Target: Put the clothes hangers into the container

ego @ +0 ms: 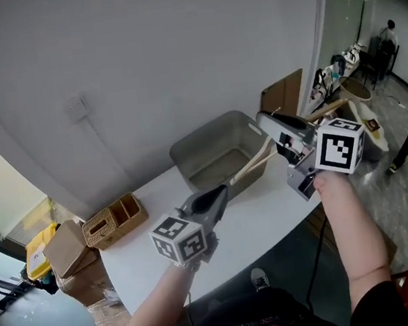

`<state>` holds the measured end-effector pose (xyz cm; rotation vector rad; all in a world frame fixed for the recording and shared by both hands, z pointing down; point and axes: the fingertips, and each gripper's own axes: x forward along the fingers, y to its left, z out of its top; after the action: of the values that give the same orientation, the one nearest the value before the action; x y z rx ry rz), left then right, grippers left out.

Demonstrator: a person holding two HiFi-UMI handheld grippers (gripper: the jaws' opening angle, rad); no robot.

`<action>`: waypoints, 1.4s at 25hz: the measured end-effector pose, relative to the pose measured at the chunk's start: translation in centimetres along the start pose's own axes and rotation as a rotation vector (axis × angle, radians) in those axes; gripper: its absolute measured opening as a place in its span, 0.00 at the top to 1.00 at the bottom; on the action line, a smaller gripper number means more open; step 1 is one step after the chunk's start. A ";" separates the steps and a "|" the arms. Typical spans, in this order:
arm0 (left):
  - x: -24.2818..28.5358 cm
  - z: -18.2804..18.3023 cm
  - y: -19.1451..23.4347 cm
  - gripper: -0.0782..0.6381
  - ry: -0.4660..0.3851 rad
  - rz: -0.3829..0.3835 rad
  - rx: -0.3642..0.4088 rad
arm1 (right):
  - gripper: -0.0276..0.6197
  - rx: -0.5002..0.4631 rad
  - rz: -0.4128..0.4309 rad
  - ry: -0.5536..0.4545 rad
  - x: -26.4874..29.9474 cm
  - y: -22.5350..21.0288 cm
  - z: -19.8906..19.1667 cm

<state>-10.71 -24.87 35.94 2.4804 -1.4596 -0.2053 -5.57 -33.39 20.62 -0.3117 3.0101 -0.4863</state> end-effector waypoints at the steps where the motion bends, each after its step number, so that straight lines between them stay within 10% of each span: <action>1: 0.6 0.2 0.3 0.89 -0.007 0.014 0.002 | 0.93 0.006 0.020 -0.001 0.3 -0.6 0.5; 10: 5.0 0.1 1.8 0.89 -0.015 0.126 -0.005 | 0.93 0.016 0.141 0.048 3.4 -5.0 2.0; 35: 5.1 -4.0 7.7 0.89 0.012 0.367 -0.088 | 0.93 0.115 0.345 0.404 12.2 -11.2 -15.5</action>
<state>-13.71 -32.30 42.05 2.0944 -1.8225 -0.1774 -17.04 -41.67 38.31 0.3523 3.2899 -0.7602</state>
